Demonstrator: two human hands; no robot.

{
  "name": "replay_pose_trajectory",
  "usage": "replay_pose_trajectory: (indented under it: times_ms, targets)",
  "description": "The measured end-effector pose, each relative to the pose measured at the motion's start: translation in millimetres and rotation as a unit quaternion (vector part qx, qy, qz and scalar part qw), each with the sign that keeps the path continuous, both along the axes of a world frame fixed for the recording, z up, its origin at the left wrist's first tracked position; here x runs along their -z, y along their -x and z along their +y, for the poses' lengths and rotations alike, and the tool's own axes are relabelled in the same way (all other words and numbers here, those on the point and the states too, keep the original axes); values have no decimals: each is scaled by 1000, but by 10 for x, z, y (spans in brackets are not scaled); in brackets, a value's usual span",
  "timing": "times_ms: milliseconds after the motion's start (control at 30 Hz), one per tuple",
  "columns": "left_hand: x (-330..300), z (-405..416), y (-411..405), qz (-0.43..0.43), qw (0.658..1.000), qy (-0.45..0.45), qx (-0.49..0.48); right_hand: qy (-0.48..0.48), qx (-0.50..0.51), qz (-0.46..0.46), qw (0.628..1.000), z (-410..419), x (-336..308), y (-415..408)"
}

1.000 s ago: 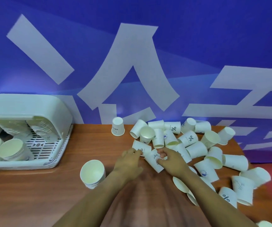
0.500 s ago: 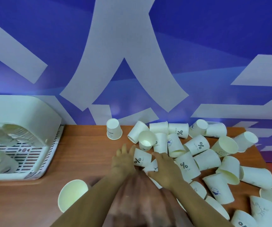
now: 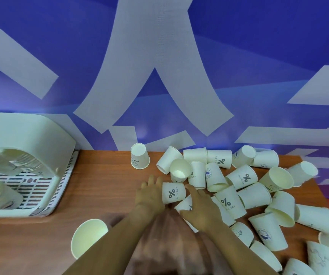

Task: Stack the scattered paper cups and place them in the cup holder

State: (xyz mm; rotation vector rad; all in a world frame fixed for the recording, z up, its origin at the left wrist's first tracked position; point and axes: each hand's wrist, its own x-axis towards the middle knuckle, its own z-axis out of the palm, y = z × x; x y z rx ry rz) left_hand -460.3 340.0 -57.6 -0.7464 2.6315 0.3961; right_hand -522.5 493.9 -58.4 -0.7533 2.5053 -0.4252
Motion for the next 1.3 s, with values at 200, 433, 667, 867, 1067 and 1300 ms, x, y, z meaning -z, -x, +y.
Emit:
replay_pose_trajectory:
  times_ms: [200, 433, 667, 867, 1067, 1300]
  targets:
    - [-306, 19, -204, 67, 996, -62, -18, 27, 28, 9, 999, 57, -304, -80]
    - [-819, 60, -641, 172, 974, -146, -2, 67, 43, 40, 996, 171, -865, -262]
    - [-1336, 8, -1156, 261, 959, -110, 5, 125, 59, 97, 986, 90, -1242, -570]
    - [-1596, -277, -1474, 289, 956, -59, 8, 151, 74, 99, 981, -191, -1295, -910]
    - [-1649, -659, -1785, 289, 954, -73, 39, 159, 113, 103, 975, -448, -1337, -1226]
    - [-1798, -1783, -2462, 319, 943, -95, 27, 174, 109, 155, 966, -1373, -1557, -1715]
